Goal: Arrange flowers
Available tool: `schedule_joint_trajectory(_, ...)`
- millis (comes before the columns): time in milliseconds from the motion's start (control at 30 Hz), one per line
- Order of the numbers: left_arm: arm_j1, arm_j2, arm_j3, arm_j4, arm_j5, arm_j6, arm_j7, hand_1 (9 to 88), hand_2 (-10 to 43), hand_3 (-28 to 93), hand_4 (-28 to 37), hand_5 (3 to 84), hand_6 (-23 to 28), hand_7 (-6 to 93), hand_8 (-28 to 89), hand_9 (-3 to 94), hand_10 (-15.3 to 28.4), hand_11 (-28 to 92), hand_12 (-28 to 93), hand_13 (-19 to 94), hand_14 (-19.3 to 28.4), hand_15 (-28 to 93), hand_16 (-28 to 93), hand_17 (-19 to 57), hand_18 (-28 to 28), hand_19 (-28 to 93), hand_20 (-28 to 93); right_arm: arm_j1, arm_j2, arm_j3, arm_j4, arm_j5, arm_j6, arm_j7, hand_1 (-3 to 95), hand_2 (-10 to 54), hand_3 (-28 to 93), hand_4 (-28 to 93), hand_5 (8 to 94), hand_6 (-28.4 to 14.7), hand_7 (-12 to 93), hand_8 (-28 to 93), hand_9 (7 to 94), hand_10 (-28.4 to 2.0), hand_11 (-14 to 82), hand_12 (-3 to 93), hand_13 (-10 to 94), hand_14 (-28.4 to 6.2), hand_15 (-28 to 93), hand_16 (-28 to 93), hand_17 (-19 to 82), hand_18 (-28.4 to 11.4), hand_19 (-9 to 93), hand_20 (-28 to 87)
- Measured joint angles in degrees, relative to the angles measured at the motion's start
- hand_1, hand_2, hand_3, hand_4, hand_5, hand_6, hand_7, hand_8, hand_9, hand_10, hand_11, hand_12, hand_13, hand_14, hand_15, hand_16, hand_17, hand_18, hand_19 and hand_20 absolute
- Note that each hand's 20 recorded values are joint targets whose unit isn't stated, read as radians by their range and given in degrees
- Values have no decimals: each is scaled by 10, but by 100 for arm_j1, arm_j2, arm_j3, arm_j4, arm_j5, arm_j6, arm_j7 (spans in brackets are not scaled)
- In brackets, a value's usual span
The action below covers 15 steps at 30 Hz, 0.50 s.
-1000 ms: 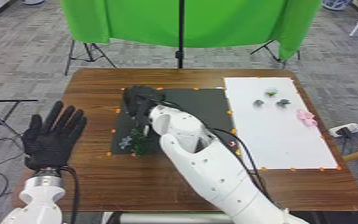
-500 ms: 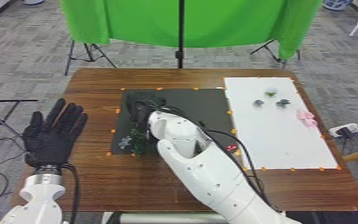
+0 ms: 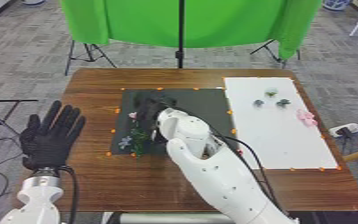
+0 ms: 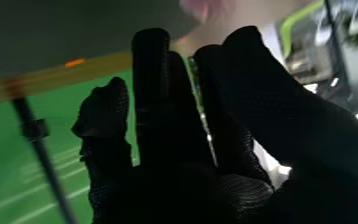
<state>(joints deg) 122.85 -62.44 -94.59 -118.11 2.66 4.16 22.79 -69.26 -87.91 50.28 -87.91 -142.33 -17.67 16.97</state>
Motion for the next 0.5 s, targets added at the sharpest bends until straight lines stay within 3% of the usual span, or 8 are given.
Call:
schedule_joint_trajectory(300, 175, -110, -51, -57, 186, 3, -11, 254, 132, 764, -283, 422, 96, 111, -103, 351, 156, 169, 85, 271, 156, 296, -59, -76, 140, 298, 117, -1067, 1074, 1212, -2039, 601, 460, 835, 467, -95, 852, -283, 496, -45, 193, -153, 421, -189, 145, 137, 351, -167, 426, 109, 247, -227, 841, 444)
schedule_joint_trajectory(500, 312, -171, -90, -94, 273, -73, 102, 250, 131, 754, -283, 405, 91, 100, -97, 340, 149, 154, 89, 261, 153, 275, -56, -80, 140, 291, 109, -1941, 2068, 2566, -2419, 705, 695, 1318, 465, -95, 852, -283, 492, -46, 184, -148, 422, -187, 147, 133, 351, -166, 425, 114, 244, -232, 847, 449)
